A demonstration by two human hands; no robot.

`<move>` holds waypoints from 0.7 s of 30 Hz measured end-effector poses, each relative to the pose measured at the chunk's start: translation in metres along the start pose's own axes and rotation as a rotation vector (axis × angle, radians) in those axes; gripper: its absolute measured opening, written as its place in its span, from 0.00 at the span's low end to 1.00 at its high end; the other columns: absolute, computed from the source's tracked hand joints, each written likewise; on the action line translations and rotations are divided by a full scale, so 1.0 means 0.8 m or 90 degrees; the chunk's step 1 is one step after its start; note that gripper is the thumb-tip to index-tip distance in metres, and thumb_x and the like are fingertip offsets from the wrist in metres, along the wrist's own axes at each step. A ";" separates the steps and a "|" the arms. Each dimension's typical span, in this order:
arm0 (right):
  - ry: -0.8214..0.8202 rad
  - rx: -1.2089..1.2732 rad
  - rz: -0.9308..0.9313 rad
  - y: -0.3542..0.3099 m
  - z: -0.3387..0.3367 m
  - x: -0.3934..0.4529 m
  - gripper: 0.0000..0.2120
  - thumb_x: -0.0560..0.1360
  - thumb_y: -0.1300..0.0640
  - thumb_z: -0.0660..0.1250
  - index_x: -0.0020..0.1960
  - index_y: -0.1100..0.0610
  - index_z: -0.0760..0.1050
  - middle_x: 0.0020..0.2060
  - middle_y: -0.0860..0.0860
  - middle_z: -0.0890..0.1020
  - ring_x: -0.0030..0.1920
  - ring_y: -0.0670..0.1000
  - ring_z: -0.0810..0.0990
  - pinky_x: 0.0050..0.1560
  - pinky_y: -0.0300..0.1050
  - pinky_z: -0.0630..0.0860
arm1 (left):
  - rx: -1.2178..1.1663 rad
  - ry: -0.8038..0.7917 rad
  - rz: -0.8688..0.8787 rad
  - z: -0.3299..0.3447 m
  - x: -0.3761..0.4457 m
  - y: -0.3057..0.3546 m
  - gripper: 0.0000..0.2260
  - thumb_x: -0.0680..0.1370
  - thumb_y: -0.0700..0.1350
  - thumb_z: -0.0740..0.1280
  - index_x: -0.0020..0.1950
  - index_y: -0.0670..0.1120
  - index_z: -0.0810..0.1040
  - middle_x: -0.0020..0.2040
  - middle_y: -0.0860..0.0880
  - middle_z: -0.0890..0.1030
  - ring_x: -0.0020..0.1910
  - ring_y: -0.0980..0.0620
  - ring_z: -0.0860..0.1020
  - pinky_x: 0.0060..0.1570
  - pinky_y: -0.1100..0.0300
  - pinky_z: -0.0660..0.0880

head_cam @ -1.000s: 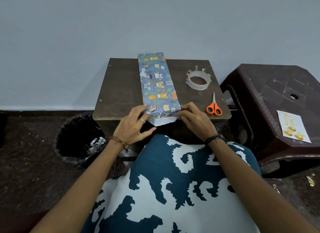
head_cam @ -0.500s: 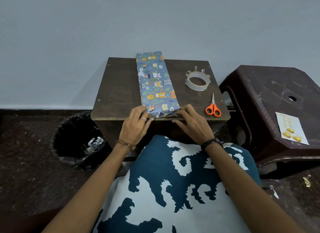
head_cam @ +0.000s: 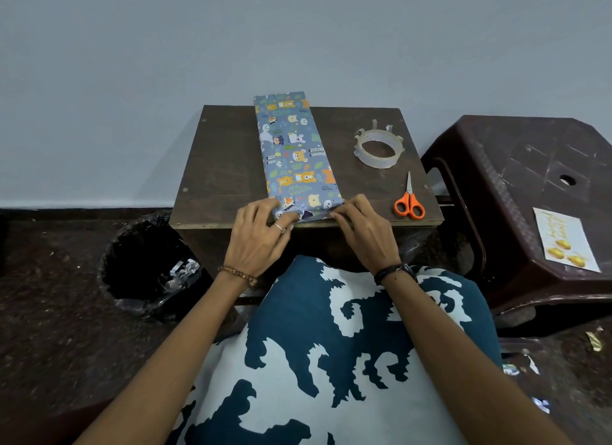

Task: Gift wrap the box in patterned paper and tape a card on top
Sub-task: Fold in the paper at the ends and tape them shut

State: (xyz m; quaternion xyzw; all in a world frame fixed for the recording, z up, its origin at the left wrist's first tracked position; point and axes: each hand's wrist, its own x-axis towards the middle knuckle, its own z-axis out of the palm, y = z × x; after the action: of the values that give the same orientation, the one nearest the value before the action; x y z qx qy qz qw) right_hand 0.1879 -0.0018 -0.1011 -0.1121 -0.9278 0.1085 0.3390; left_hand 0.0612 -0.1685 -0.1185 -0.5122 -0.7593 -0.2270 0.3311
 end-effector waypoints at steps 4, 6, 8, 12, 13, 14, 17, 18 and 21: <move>0.014 0.004 0.007 -0.001 0.002 -0.001 0.11 0.77 0.54 0.59 0.44 0.59 0.77 0.39 0.52 0.76 0.35 0.47 0.74 0.26 0.38 0.69 | 0.031 0.015 -0.017 0.001 0.002 0.005 0.10 0.74 0.55 0.64 0.51 0.52 0.72 0.52 0.48 0.70 0.46 0.49 0.70 0.43 0.53 0.69; 0.020 0.010 0.016 -0.003 0.002 -0.001 0.11 0.77 0.54 0.60 0.43 0.59 0.77 0.39 0.52 0.76 0.34 0.48 0.75 0.26 0.40 0.71 | 0.049 0.039 -0.026 0.002 0.008 0.009 0.08 0.75 0.56 0.65 0.48 0.53 0.74 0.50 0.50 0.70 0.44 0.49 0.70 0.43 0.53 0.66; 0.023 0.016 0.029 -0.003 0.004 0.000 0.11 0.77 0.54 0.59 0.43 0.59 0.77 0.39 0.53 0.76 0.34 0.50 0.76 0.25 0.43 0.72 | 0.062 0.056 -0.030 0.004 0.014 0.011 0.07 0.75 0.55 0.66 0.45 0.53 0.76 0.49 0.50 0.71 0.42 0.49 0.70 0.42 0.53 0.66; 0.030 0.020 0.038 -0.003 0.005 0.001 0.12 0.77 0.54 0.60 0.43 0.59 0.77 0.39 0.52 0.77 0.33 0.50 0.76 0.25 0.44 0.73 | 0.094 0.058 -0.025 0.005 0.019 0.012 0.07 0.75 0.52 0.67 0.41 0.52 0.80 0.45 0.48 0.77 0.41 0.49 0.69 0.41 0.53 0.67; 0.032 0.021 0.038 -0.003 0.005 0.001 0.12 0.77 0.54 0.60 0.43 0.59 0.77 0.39 0.52 0.77 0.33 0.50 0.76 0.25 0.44 0.72 | 0.099 0.059 -0.024 0.006 0.019 0.013 0.07 0.75 0.51 0.67 0.41 0.51 0.80 0.44 0.47 0.78 0.41 0.49 0.69 0.41 0.53 0.66; 0.034 0.023 0.041 -0.003 0.005 0.001 0.12 0.76 0.53 0.60 0.42 0.59 0.77 0.38 0.52 0.76 0.32 0.50 0.75 0.24 0.44 0.72 | 0.104 0.060 -0.025 0.006 0.018 0.014 0.06 0.75 0.51 0.67 0.41 0.51 0.81 0.43 0.47 0.79 0.41 0.49 0.69 0.41 0.52 0.66; 0.047 0.024 0.056 -0.005 0.006 0.003 0.12 0.75 0.52 0.61 0.39 0.59 0.75 0.37 0.53 0.75 0.29 0.51 0.73 0.22 0.43 0.70 | 0.123 0.065 -0.042 0.011 0.016 0.016 0.06 0.75 0.50 0.68 0.41 0.50 0.80 0.42 0.47 0.79 0.40 0.49 0.68 0.40 0.52 0.65; 0.052 0.028 0.061 -0.005 0.007 0.003 0.12 0.75 0.52 0.62 0.38 0.60 0.74 0.36 0.53 0.75 0.28 0.51 0.73 0.22 0.43 0.70 | 0.129 0.068 -0.044 0.012 0.016 0.017 0.06 0.75 0.50 0.68 0.41 0.50 0.79 0.41 0.47 0.77 0.39 0.49 0.68 0.40 0.52 0.65; 0.064 0.047 0.077 -0.003 0.010 0.004 0.12 0.75 0.52 0.62 0.37 0.60 0.71 0.36 0.54 0.74 0.28 0.52 0.72 0.22 0.44 0.70 | 0.145 0.081 -0.032 0.016 0.019 0.017 0.06 0.74 0.50 0.68 0.39 0.49 0.78 0.40 0.47 0.75 0.38 0.50 0.66 0.40 0.52 0.65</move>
State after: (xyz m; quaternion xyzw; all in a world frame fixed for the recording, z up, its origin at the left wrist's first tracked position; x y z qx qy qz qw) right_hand 0.1797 -0.0045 -0.1045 -0.1604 -0.8967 0.1569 0.3816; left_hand 0.0668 -0.1451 -0.1159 -0.4365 -0.7703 -0.1797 0.4287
